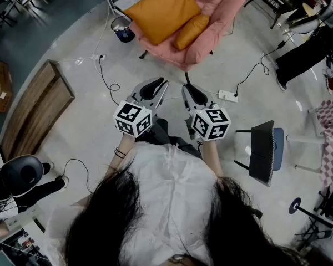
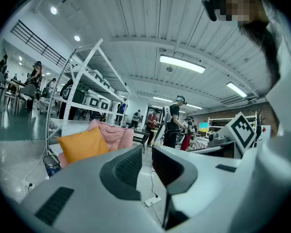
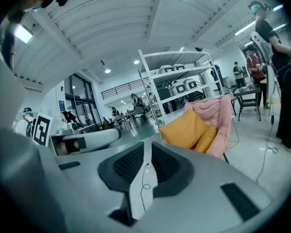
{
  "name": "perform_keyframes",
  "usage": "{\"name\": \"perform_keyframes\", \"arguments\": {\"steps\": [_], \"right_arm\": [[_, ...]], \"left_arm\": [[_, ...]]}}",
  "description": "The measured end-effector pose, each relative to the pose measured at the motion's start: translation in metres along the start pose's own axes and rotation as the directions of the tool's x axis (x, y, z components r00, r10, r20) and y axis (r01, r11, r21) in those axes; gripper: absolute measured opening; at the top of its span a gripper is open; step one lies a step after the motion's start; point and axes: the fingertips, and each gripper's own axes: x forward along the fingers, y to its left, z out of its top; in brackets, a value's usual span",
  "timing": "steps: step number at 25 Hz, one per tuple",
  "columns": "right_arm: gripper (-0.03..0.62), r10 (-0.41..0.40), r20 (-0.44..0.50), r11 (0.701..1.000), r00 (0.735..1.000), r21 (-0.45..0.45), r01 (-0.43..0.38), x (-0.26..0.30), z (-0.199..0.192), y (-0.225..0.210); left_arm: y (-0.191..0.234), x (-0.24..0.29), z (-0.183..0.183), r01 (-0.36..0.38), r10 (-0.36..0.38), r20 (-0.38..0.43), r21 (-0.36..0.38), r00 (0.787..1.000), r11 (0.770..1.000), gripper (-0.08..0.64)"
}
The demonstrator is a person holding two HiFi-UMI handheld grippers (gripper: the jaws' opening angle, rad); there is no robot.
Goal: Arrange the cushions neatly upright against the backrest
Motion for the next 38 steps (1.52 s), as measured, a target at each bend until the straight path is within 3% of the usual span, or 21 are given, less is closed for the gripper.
{"name": "perform_keyframes", "arguments": {"steps": [14, 20, 28, 38], "right_arm": [[0.063, 0.001, 0.038, 1.0, 0.999, 0.01, -0.002, -0.001, 0.006, -0.005], [0.063, 0.024, 0.009, 1.0, 1.0, 0.016, -0.024, 0.009, -0.002, -0.006], [0.063, 0.004, -0.025, 0.999, 1.0, 0.041, -0.003, 0.048, 0.0, -0.023], [0.063, -0.077, -0.052, 0.994, 0.996, 0.07, 0.081, 0.15, 0.036, -0.078]], "left_arm": [[0.001, 0.004, 0.002, -0.002, 0.002, -0.013, 0.021, 1.0, 1.0, 0.075], [0.008, 0.001, -0.004, -0.031, 0.031, -0.036, 0.015, 0.999, 0.999, 0.075], [0.054, 0.023, -0.003, -0.035, 0.035, -0.056, -0.011, 0.998, 0.999, 0.075], [0.154, 0.112, 0.033, 0.034, -0.035, -0.068, -0.015, 0.997, 0.999, 0.075]]}}
